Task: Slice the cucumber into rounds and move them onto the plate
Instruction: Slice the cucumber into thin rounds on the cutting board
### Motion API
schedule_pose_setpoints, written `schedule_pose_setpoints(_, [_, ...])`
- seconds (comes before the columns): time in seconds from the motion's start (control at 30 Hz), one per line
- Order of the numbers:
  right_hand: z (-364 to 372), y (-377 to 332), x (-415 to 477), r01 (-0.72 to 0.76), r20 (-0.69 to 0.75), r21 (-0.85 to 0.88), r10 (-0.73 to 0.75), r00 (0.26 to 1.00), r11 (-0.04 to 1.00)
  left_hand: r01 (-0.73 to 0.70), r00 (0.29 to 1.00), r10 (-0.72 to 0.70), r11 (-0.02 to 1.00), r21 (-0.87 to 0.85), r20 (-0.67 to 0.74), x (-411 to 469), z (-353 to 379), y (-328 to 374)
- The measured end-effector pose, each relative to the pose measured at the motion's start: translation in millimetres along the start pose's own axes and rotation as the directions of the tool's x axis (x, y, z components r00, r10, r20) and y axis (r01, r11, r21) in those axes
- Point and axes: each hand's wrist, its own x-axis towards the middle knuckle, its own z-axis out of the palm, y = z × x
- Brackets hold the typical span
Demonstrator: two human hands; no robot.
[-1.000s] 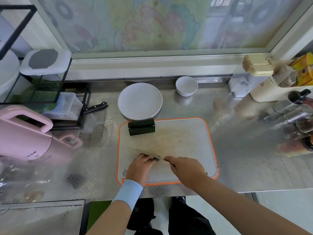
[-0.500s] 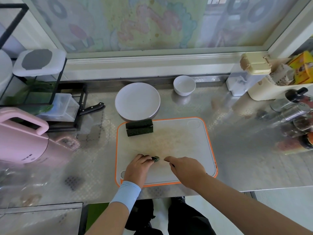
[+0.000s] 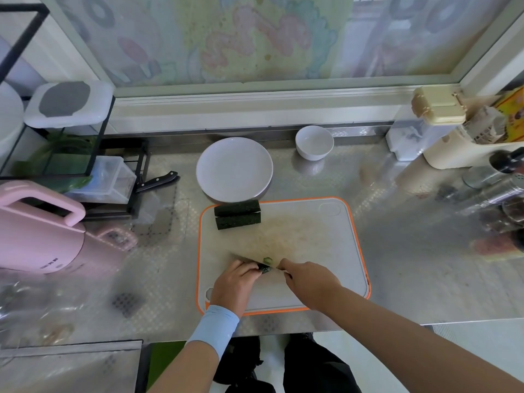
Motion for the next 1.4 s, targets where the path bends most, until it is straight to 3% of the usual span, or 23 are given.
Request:
schedule_pose_setpoints(0.57, [-1.3, 10.6, -27.3, 0.018, -0.086, -0.053, -0.022, 0.996, 0.998, -0.028, 1.000, 0.028, 0.999, 0.029, 0.002, -2.5, 2.8, -3.9])
schedule_pose_setpoints(1.4, [5.0, -1.7, -4.3, -0.008, -0.003, 0.011, 0.008, 1.000, 1.000, 0.009, 1.000, -0.008, 1.000, 0.026, -0.007, -5.2, 2.9, -2.8])
